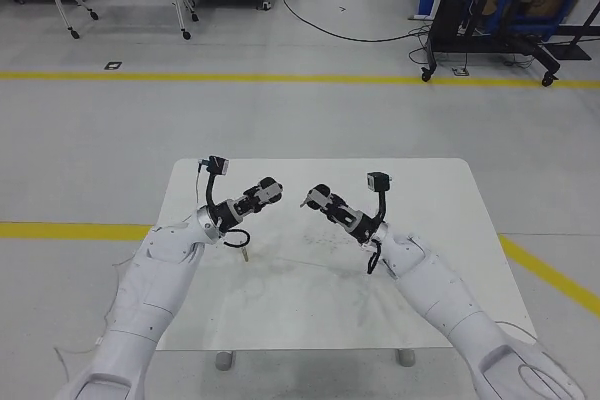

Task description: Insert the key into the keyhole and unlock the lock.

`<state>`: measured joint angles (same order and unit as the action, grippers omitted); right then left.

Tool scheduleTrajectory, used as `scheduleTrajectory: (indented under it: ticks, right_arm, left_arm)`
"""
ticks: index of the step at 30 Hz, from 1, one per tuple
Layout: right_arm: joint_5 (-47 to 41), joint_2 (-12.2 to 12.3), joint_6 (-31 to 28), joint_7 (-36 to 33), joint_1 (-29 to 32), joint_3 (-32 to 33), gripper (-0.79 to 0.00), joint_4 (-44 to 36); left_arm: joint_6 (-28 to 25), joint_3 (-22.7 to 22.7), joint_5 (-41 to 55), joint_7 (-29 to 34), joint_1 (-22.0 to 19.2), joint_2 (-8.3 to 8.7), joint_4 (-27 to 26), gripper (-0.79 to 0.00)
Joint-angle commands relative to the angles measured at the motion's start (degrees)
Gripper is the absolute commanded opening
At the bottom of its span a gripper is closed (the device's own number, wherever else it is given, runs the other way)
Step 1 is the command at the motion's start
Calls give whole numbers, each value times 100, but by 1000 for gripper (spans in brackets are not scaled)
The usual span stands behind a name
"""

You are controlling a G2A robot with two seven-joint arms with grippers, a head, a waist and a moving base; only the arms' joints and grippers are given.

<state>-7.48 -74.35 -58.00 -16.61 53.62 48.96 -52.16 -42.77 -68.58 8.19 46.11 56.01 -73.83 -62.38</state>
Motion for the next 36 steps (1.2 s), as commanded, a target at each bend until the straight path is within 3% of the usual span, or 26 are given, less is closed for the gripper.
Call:
scheduleTrajectory:
  ticks: [1,6,8,12,13,16,19,21,22,36]
  right_arm:
    - [-475,-14,0,-450,-31,12,-785,20]
    - [-1024,-94,0,-1170,-140,50,-785,252]
    - [-1151,-147,0,-1367,-176,41,-785,343]
    - [-1267,-253,0,-1621,-254,57,-785,548]
    - [-1269,-278,0,-1653,-269,70,-785,593]
    - [-1290,-345,0,-1748,-290,122,-785,680]
    - [-1294,-398,0,-1839,-292,199,-785,747]
    - [-1282,-429,0,-1893,-291,256,-785,788]
    - [-1270,-443,0,-1908,-291,289,-785,810]
    - [-1005,-587,0,-2018,-218,722,-785,923]
  left_arm:
    - [-82,72,-362,-130,-8,-3,-18,-166]
    - [-178,215,-452,-121,-24,-8,-33,-148]
    - [-168,272,-465,-60,-46,-7,-14,-179]
    - [-182,393,-531,38,-96,-8,17,-311]
    - [-180,411,-566,42,-109,-5,35,-376]
    - [-164,453,-640,-31,-134,-4,74,-419]
    - [-163,486,-647,-71,-150,-1,91,-570]
    - [-169,504,-648,-79,-158,3,102,-754]
    - [-172,517,-655,-71,-163,5,109,-785]
    - [-155,644,-666,-34,-231,40,185,-785]
